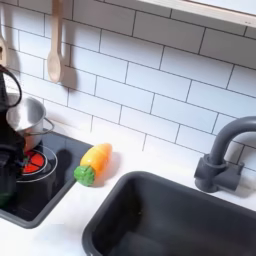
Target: Reach green block
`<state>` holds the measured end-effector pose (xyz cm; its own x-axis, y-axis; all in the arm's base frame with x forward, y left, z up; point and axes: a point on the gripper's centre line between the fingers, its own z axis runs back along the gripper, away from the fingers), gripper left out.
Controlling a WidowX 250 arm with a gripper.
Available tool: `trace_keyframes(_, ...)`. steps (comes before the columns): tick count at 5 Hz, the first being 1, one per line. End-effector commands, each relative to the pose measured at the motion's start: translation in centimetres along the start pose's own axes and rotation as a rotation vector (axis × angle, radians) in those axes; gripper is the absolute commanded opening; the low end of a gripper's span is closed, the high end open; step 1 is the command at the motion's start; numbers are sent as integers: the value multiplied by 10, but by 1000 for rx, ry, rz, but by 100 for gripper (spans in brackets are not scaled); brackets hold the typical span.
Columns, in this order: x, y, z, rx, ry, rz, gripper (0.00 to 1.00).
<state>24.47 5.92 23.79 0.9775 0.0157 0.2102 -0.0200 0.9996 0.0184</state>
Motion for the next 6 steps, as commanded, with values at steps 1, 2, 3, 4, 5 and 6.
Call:
trace_keyframes(1,20,13,-11,22,-8,29,100)
trace_keyframes(2,31,23,-19,33,-4,46,100)
trace_keyframes(3,41,28,-30,39,4,40,100)
trace_keyframes(4,47,30,-40,49,14,38,100)
trace_keyframes(5,53,34,-48,57,17,39,100)
trace_keyframes(6,53,38,-60,57,51,54,100)
